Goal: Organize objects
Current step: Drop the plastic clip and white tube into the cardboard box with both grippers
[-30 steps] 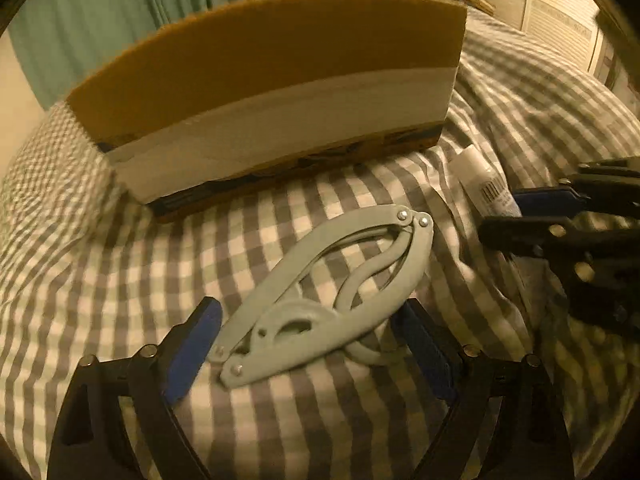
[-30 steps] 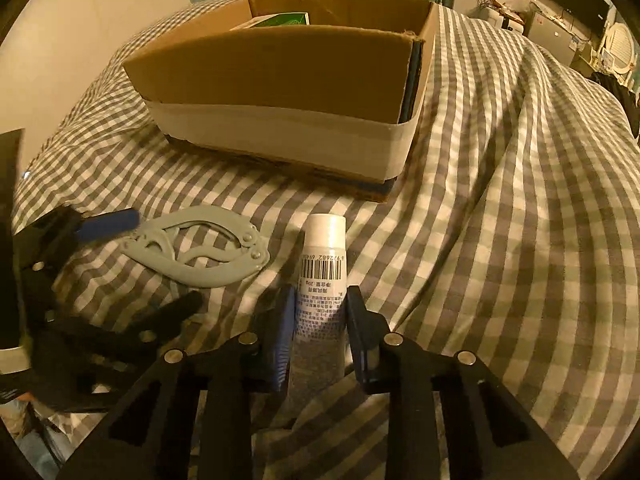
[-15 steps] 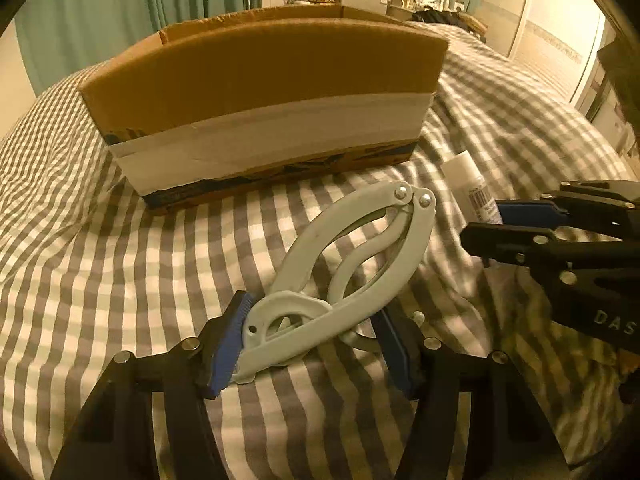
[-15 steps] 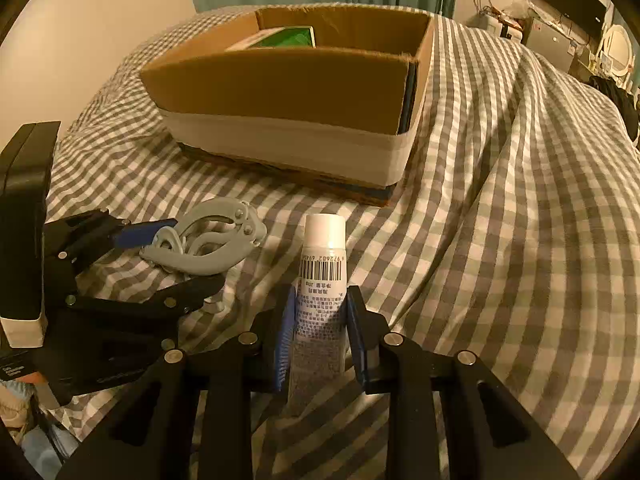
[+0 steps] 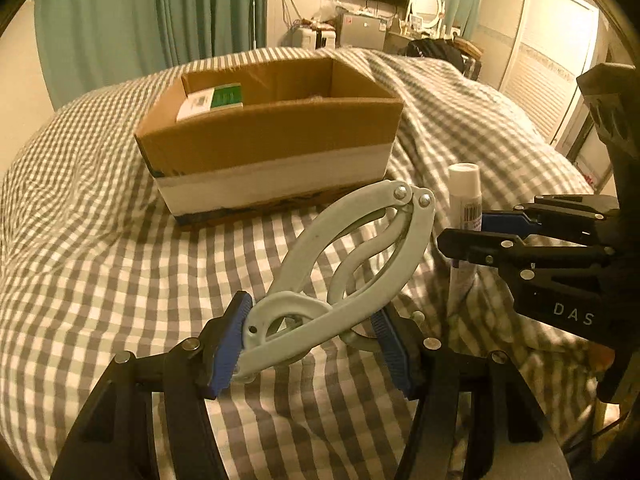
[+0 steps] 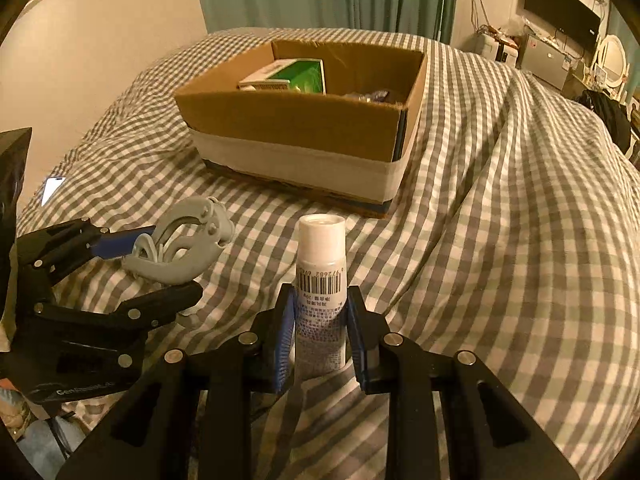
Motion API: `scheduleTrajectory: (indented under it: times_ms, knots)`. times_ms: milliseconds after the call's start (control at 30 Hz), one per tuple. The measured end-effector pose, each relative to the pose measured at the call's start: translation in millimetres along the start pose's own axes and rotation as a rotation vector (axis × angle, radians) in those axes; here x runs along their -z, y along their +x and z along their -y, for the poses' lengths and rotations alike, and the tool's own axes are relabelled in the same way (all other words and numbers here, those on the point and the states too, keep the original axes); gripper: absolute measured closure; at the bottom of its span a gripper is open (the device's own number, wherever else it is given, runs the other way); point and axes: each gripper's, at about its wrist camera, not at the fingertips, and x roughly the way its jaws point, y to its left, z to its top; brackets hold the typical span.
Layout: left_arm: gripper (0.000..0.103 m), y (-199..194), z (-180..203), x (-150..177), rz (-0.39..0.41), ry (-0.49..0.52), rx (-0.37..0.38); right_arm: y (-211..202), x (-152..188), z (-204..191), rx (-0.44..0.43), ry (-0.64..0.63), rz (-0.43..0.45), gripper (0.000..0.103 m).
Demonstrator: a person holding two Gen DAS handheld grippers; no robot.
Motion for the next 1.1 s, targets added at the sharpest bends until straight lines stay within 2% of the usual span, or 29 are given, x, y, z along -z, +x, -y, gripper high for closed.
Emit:
scheduleTrajectory:
  times_ms: [200, 400, 733, 867, 933, 1100]
  knots:
    - [0.041, -23, -2, -13, 0.059, -0.02, 0.005, -27, -5, -7, -0.002, -0.018, 0.06, 0.078]
    - [0.041, -47, -12, -43, 0.135, -0.045, -0.005, -59, -21, -12, 0.001, -0.051, 0.145, 0.078]
    - [0.041, -66, -27, -111, 0.253, -0.033, -0.049, -96, -77, -16, 0.039, -0.127, 0.28, 0.078]
    - [0.041, -64, -36, -137, 0.295, -0.041, -0.062, -105, -106, -15, 0.049, -0.141, 0.335, 0.078]
    - [0.041, -58, -46, -150, 0.319, -0.08, -0.074, -106, -122, -15, 0.054, -0.147, 0.357, 0.078]
    - [0.041, -33, -70, -173, 0.31, -0.146, -0.077, -99, -155, -8, 0.06, -0.145, 0.384, 0.078]
